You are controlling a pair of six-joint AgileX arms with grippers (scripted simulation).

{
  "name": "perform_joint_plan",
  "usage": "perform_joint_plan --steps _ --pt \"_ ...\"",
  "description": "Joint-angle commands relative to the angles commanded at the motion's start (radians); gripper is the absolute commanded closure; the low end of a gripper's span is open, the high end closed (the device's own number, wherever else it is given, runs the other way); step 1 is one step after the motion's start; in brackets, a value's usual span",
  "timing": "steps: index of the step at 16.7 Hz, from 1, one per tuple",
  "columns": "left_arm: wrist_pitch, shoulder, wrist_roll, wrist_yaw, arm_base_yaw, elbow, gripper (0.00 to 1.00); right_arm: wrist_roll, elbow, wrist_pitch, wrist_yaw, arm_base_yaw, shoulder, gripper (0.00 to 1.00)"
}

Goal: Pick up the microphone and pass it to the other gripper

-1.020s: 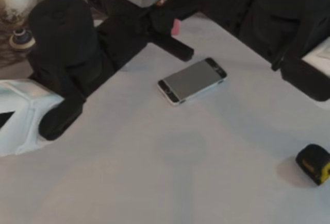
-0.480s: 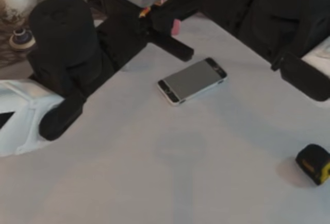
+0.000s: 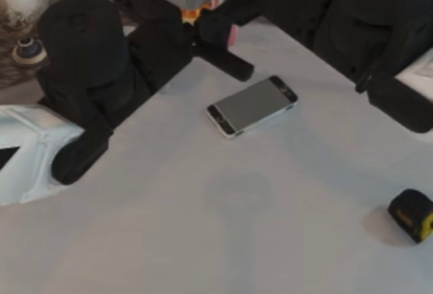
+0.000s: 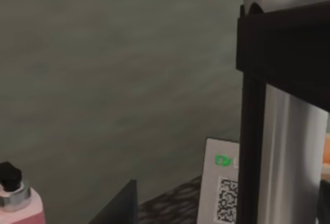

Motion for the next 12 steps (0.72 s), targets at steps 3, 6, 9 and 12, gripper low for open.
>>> perform_joint_plan --steps 3,6,9,12 --pt "-0.001 0.006 0.016 -0.032 0.027 -0.007 0.00 -0.010 0.003 0.000 0.009 0.000 -0.009 1.00" --pt "-0.010 -0.035 0.015 -0.029 0.037 -0.043 0.00 -0.012 -0.015 -0.001 -0.011 -0.018 -0.029 1.00" --pt "-0.032 -0.153 0.014 -0.019 0.060 -0.134 0.00 -0.013 -0.057 -0.003 -0.057 -0.061 -0.074 1.00" --pt "-0.052 -0.263 0.014 -0.006 0.078 -0.223 0.00 -0.014 -0.096 -0.005 -0.102 -0.101 -0.116 1.00"
